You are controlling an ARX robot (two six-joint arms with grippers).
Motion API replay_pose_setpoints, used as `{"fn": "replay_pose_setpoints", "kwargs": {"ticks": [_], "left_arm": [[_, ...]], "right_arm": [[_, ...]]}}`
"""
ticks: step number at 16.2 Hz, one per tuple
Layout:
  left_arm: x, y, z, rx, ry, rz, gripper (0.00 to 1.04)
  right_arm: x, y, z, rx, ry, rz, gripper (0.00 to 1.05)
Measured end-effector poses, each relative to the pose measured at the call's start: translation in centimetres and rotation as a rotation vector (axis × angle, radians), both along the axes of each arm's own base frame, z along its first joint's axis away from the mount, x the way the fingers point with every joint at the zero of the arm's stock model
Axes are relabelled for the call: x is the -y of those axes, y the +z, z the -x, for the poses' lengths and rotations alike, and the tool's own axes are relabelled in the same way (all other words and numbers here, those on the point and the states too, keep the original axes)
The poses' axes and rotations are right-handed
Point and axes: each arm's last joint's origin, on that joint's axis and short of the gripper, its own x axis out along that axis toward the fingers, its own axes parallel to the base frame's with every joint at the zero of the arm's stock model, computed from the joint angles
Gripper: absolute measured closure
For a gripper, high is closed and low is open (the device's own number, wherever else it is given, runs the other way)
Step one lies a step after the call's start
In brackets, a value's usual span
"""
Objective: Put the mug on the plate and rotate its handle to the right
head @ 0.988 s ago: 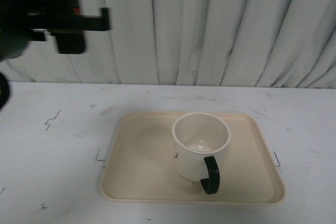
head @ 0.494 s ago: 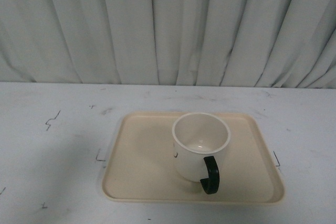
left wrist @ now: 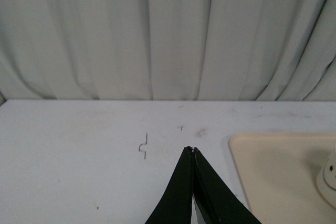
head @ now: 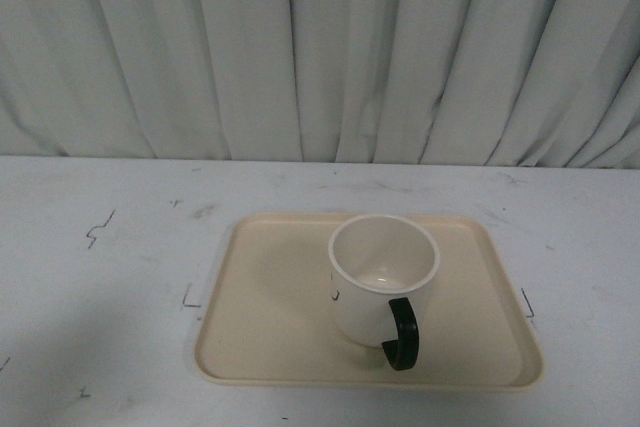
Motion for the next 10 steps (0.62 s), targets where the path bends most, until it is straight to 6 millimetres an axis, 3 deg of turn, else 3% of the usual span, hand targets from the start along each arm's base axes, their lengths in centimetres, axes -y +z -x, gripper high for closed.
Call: {"fn": "replay_pose_setpoints", "kwargs": {"ticks": [10], "left_arm": [[0.0, 0.7, 2.2, 0.025, -0.005, 0.000, 1.03]], "right_arm": [[0.0, 0.0, 0.0, 0.001, 0.000, 0.000, 0.06]]}}
